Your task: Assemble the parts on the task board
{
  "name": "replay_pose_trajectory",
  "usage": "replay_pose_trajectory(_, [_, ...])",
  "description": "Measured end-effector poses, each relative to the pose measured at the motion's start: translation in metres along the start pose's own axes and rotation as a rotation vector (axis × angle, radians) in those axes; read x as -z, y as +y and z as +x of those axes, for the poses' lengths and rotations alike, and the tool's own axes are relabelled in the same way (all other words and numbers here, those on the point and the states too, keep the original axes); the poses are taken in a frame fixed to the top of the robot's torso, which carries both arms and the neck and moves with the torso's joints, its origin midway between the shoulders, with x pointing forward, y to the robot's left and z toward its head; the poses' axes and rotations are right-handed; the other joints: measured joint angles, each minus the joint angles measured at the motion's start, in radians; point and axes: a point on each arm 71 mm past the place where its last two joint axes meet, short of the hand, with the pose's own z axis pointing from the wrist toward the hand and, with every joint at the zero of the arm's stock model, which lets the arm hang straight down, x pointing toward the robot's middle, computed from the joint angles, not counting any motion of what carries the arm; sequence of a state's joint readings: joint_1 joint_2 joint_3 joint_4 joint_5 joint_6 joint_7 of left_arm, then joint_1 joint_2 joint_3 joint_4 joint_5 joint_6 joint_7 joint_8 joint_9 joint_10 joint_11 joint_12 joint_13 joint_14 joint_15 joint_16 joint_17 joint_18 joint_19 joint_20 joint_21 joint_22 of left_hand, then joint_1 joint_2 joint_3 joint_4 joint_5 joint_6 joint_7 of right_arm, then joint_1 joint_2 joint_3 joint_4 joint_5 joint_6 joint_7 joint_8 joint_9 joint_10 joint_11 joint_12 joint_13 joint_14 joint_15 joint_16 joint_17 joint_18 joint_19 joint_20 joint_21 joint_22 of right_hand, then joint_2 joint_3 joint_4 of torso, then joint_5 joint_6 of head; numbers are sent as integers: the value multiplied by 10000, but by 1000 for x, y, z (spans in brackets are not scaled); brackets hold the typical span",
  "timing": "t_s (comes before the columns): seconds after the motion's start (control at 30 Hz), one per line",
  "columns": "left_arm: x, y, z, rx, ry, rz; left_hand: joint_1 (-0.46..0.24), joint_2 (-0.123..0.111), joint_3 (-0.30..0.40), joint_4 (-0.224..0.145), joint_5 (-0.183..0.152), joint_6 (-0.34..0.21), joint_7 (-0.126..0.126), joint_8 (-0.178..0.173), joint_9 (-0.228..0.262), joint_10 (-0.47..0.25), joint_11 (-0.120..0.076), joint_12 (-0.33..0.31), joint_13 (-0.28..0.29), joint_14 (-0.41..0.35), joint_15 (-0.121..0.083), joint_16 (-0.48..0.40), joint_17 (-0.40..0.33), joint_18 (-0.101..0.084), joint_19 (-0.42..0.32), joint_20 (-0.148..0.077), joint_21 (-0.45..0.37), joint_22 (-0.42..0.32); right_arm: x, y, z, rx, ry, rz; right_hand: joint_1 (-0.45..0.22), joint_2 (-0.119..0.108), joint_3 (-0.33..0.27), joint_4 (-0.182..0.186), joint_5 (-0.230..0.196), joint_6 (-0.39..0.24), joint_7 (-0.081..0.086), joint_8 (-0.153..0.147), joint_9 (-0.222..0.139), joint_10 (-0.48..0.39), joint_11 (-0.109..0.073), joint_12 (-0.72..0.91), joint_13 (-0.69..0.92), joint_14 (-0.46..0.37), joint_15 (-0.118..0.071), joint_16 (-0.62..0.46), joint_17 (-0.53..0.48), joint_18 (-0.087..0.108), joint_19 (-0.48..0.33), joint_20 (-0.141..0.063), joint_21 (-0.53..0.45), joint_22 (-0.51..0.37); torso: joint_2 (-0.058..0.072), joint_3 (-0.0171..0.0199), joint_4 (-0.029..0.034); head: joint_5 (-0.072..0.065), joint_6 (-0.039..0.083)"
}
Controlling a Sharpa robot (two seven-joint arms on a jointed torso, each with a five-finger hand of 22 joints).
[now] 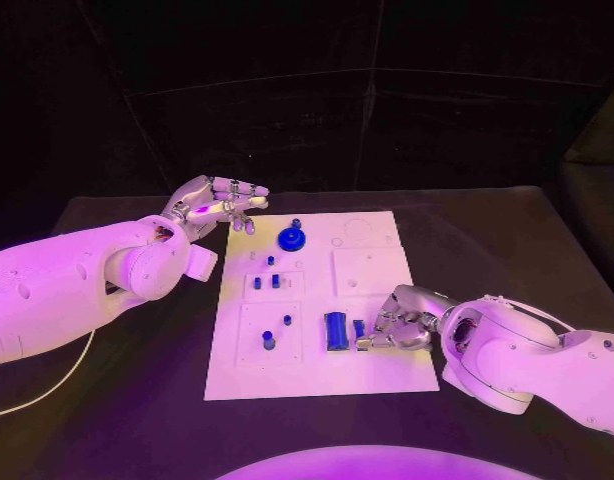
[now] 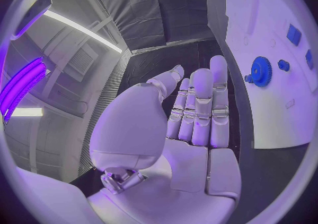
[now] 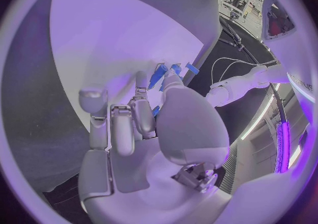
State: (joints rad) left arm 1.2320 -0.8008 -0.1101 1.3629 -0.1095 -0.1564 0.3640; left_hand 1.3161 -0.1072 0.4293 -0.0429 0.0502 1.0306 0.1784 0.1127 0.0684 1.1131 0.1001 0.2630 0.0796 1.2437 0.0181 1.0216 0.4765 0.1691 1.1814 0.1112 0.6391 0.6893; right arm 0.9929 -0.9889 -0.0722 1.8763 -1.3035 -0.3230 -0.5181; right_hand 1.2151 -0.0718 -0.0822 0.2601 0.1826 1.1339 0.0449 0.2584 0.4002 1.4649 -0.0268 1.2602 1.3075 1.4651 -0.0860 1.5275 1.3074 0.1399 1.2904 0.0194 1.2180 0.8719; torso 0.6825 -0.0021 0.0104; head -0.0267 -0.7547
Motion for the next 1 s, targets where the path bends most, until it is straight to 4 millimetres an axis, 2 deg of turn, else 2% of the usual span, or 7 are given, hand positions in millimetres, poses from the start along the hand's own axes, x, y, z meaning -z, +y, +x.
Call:
replay_pose_trajectory(0.23, [0,0,0,0,4,-4,0,0,0,0,0,0,0,0,0,0,0,0,0,0,0,0,0,0,0,0,0,0,-7,5,1,178,55,-49,469,127,-125,-204,4,38,-1,11,78,-1,1,-21,14,0,0,0,0,-1,0,0,0,4,2,1,6,37,-17])
replay_pose_trajectory(0.5, [0,0,0,-4,-2,-11,0,0,0,0,0,0,0,0,0,0,0,0,0,0,0,0,0,0,0,0,0,0,-5,6,1,253,-8,-158,491,105,-230,-154,8,9,19,-41,-40,-1,1,-20,15,0,0,0,0,0,0,0,0,-12,0,0,-6,47,-15])
replay_pose_trajectory(0.63, [-1,1,0,-6,0,-16,0,0,0,0,0,0,0,0,0,0,0,0,0,0,0,0,1,-1,0,0,0,1,-2,0,-1,8,-196,-200,387,209,-422,-16,15,-81,109,-145,-10,-1,1,-77,19,0,0,-31,-1,0,-37,38,-56,-116,-10,1,-11,33,22])
replay_pose_trajectory(0.77, [0,2,0,-18,0,-45,0,0,-57,0,0,0,0,0,0,-36,36,49,0,-38,-37,0,-16,0,0,0,0,-12,1,-4,-6,-516,-482,-493,387,209,-545,25,128,-306,159,-199,-15,-76,76,-200,21,0,0,-89,-1,0,-118,106,-190,-340,-29,-2,-11,10,93])
replay_pose_trajectory(0.93, [0,4,0,-31,-7,-96,-49,49,-116,60,0,0,0,0,0,-37,36,62,0,-75,0,-51,-101,0,0,0,-43,-36,-1,-12,-19,-1762,-885,-1122,680,385,-677,-166,176,-1014,429,-650,-226,-417,346,-962,-146,14,205,-356,-1,0,-533,237,-658,-1087,-55,-19,12,-62,255])
replay_pose_trajectory(0.97, [0,4,-1,-22,-20,-103,-52,52,-127,71,0,0,0,0,0,-36,36,87,0,-94,-19,-51,-116,0,-20,20,-84,-47,-3,-13,-23,-2034,-979,-1264,848,446,-670,-266,176,-1124,502,-733,-274,-674,390,-1488,-517,8,245,-546,-1,-1,-760,279,-938,-1537,-67,-27,19,-81,304])
replay_pose_trajectory(1.0, [0,4,-1,-6,-40,-108,-52,52,-145,87,0,0,0,0,0,-37,36,110,0,-192,-1,-122,-144,0,-57,57,-155,-74,-5,-15,-29,-2329,-1083,-1399,1052,513,-661,-391,177,-1247,556,-813,-321,-1095,443,-2376,-1105,1,291,-911,-148,101,-1135,327,-1425,-2294,-85,-37,30,-107,374])
